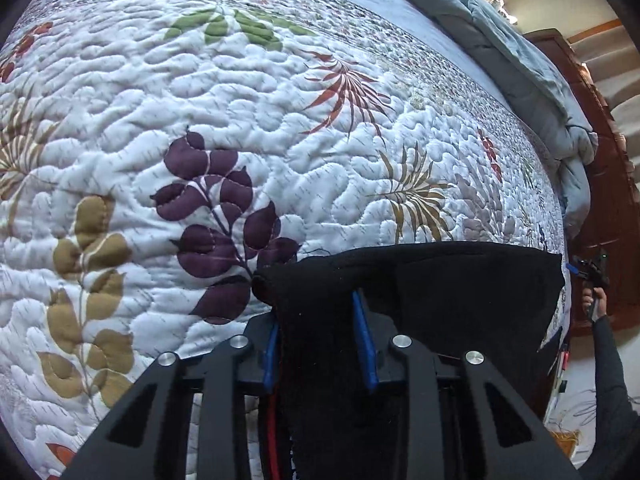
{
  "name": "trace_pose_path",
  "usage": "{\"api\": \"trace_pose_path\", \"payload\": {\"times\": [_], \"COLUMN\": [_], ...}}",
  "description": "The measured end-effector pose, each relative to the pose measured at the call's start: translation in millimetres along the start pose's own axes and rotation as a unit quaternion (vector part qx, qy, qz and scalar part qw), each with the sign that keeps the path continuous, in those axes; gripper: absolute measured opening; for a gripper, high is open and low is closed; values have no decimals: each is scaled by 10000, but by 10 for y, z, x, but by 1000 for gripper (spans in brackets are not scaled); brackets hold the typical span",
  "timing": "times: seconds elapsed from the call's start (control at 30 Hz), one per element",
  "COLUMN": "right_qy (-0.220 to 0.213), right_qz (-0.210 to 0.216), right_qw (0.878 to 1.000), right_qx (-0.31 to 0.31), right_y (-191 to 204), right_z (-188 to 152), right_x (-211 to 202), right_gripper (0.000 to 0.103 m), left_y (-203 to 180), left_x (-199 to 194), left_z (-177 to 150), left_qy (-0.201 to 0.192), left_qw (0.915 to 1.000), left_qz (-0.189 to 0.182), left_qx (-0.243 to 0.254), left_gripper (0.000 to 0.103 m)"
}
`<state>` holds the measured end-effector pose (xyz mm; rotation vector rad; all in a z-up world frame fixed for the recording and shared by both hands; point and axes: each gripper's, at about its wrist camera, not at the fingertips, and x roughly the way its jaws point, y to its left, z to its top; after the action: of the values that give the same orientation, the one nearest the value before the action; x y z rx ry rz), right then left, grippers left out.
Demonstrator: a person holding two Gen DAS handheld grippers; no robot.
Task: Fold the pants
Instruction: 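Close the left gripper on the waistband while the right gripper grasps the leg hems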
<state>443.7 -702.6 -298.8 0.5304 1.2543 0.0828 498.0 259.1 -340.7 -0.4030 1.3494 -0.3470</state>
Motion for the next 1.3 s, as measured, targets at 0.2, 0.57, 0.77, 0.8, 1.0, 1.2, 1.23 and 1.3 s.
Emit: {"api": "trace_pose_path", "payload": {"times": [0.2,0.57,0.77,0.8,1.0,1.2,1.23,1.3], "right_qy": [327,585,247,159,-285,-642,-740,-872], "right_qz": [323,790,632,620,428,190,128,12], "right_qw": [9983,9923,9927,9923,9907,9867,9856,9834], "right_qx": [-369,-756,-998,-1058,-1257,-1481,-1516,-1588], "right_y": [-111,-93,56,102,232,315,317,320], "right_z": [172,108,88,68,-75,-440,-516,-650], "right_x": [346,322,86,3,-570,-1081,-1157,-1236], "right_gripper": [79,40,8,8,7,7,7,7], "left_y": [-86,-158,-282,-323,-632,-1068,-1140,-1258], "left_x": [37,66,-126,-191,-652,-1134,-1224,-1370], "left_z": [-12,-11,-59,-73,-206,-511,-583,-717], "left_qy": [104,55,-167,-240,-611,-1002,-1101,-1260], "left_qw": [9999,9995,9985,9984,9966,9913,9898,9867], "left_qz": [10,294,515,520,488,460,431,400], "left_qx": [35,-85,-5,14,272,718,799,948], "left_gripper": [30,29,15,14,14,13,13,13]}}
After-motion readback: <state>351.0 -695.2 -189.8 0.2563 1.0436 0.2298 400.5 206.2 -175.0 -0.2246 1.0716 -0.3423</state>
